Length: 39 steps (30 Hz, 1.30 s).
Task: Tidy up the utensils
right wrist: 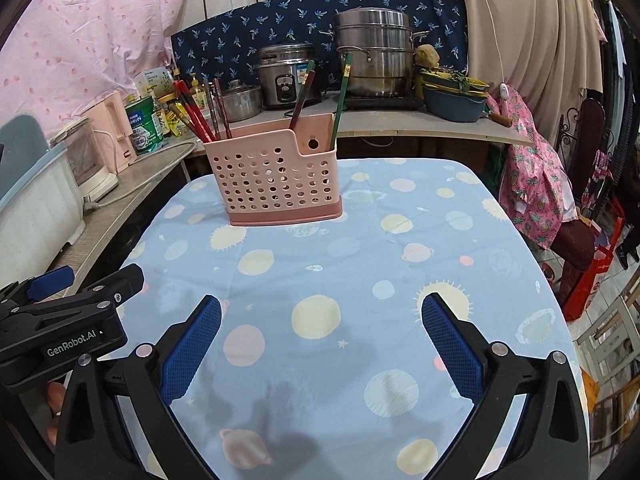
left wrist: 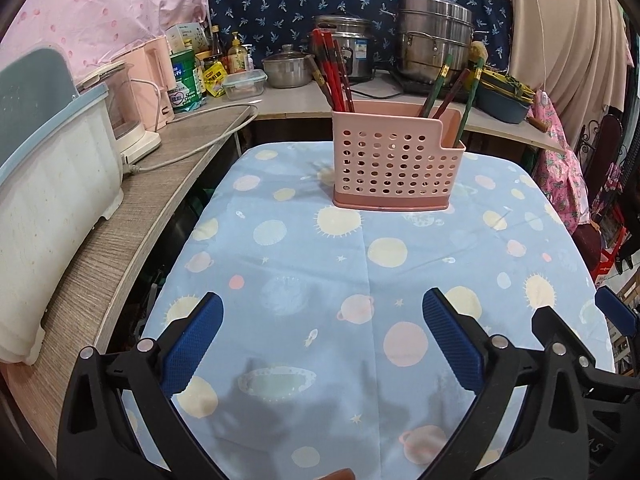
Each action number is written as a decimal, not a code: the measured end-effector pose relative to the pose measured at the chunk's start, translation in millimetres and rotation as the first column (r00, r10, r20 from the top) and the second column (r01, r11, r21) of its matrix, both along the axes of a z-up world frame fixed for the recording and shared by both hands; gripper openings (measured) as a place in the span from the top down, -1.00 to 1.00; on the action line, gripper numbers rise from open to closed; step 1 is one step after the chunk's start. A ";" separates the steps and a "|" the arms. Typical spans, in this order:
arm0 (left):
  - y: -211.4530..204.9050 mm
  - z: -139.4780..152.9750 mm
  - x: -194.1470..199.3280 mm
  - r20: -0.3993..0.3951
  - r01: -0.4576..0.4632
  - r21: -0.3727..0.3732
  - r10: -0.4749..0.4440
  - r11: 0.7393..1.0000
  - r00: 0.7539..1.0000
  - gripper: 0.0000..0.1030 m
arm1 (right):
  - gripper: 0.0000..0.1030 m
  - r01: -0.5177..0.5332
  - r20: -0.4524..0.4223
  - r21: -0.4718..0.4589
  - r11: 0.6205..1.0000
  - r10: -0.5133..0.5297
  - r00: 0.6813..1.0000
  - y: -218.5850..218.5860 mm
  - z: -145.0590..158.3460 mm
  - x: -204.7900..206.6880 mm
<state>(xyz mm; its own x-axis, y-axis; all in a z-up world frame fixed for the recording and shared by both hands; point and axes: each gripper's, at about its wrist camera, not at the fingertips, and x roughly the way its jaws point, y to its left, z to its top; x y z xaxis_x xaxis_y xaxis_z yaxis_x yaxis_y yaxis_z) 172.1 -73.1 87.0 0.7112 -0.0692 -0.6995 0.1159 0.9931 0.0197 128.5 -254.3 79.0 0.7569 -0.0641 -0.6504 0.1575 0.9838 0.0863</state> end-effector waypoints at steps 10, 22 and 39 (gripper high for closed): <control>2.9 -0.9 -0.8 -0.002 -0.014 -0.008 0.014 1.000 1.000 -0.85 | -0.89 0.000 -0.003 0.003 1.000 0.000 1.000 -0.1 -1.5 1.5; 1.3 -1.8 0.0 0.001 -0.009 -0.010 0.009 1.000 1.000 -0.86 | -0.89 0.002 -0.005 0.004 1.000 -0.002 1.000 -0.1 -3.3 1.8; 1.1 -4.8 7.4 0.010 -0.007 -0.010 0.008 1.000 1.000 -0.85 | -0.89 0.000 -0.016 0.003 1.000 0.000 1.000 1.0 -8.4 9.5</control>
<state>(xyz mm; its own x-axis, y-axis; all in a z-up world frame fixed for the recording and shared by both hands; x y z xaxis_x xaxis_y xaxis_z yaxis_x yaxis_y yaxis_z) 179.5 -72.0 82.1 0.7189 -0.0708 -0.6915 0.1083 0.9941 0.0108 138.0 -253.3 70.6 0.7465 -0.0624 -0.6625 0.1592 0.9834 0.0867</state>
